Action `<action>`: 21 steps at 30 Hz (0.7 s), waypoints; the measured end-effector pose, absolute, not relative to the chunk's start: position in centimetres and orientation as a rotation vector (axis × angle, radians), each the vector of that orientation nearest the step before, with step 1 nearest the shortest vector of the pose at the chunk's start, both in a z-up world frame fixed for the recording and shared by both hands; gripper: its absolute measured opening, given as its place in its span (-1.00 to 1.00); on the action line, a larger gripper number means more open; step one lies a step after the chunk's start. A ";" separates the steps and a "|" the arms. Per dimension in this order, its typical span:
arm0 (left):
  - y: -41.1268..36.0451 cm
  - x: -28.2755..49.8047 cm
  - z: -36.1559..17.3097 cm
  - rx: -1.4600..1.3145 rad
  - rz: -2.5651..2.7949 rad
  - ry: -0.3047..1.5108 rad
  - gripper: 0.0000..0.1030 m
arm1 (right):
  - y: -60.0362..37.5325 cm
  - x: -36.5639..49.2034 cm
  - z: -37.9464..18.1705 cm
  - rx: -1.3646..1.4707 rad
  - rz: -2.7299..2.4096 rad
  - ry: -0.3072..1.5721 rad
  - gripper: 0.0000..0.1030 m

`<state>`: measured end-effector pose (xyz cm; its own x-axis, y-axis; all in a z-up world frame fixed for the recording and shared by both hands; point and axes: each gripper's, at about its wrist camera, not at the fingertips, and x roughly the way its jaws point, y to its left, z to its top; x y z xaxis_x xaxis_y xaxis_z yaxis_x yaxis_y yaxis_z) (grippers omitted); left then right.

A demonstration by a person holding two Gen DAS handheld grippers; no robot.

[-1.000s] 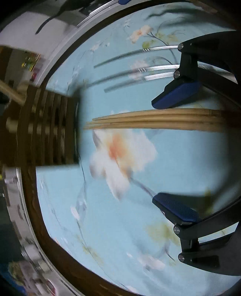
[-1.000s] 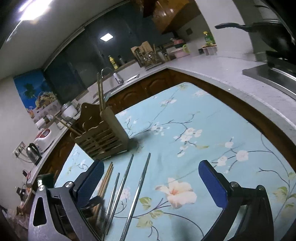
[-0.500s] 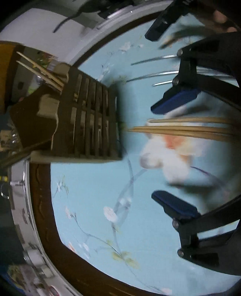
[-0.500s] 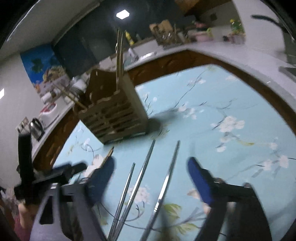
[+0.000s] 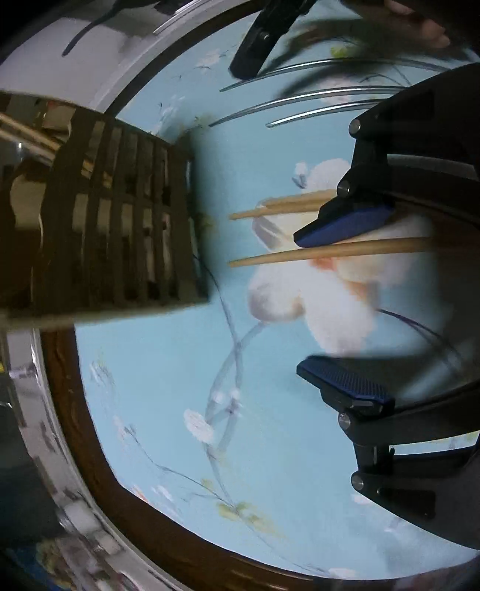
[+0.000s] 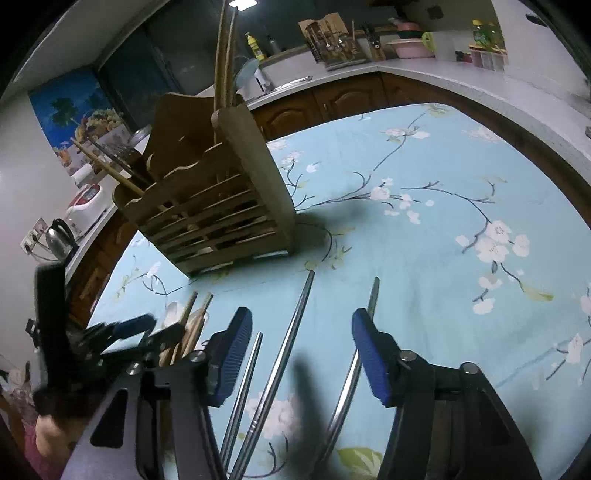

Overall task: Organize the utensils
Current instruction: 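Grasp a wooden chopstick with the left tool while the right tool grasps a steel chopstick, then lift both held chopsticks up over the wooden holder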

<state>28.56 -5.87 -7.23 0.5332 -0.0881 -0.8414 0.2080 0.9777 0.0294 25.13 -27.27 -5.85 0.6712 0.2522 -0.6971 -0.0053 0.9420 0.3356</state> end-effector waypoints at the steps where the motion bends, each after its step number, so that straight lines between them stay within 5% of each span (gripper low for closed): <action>1: -5.6 28.4 -7.1 0.120 -0.177 1.004 0.20 | -26.9 25.4 -5.9 0.303 0.151 0.832 -0.02; 8: -4.2 31.4 -6.3 -0.007 -0.244 1.034 -0.03 | -25.5 27.7 -7.1 0.213 0.118 0.898 -0.49; 11: -4.8 32.9 -6.6 -0.003 -0.262 1.051 -0.23 | -25.3 28.7 -7.5 0.198 0.097 0.920 -0.53; 18: -8.0 32.5 -7.0 0.126 -0.277 1.011 -0.27 | -23.8 29.8 -7.7 0.109 0.065 0.933 -0.51; 21: -8.7 31.9 -7.1 0.156 -0.294 0.982 -0.51 | -23.5 29.8 -7.8 0.070 0.064 0.933 -0.56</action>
<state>31.90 -8.68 -7.07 0.5203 -0.1741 -0.8360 0.3138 0.9495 -0.0024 29.75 -23.48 -7.83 0.5942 0.0853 -0.7998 -0.0244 0.9958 0.0880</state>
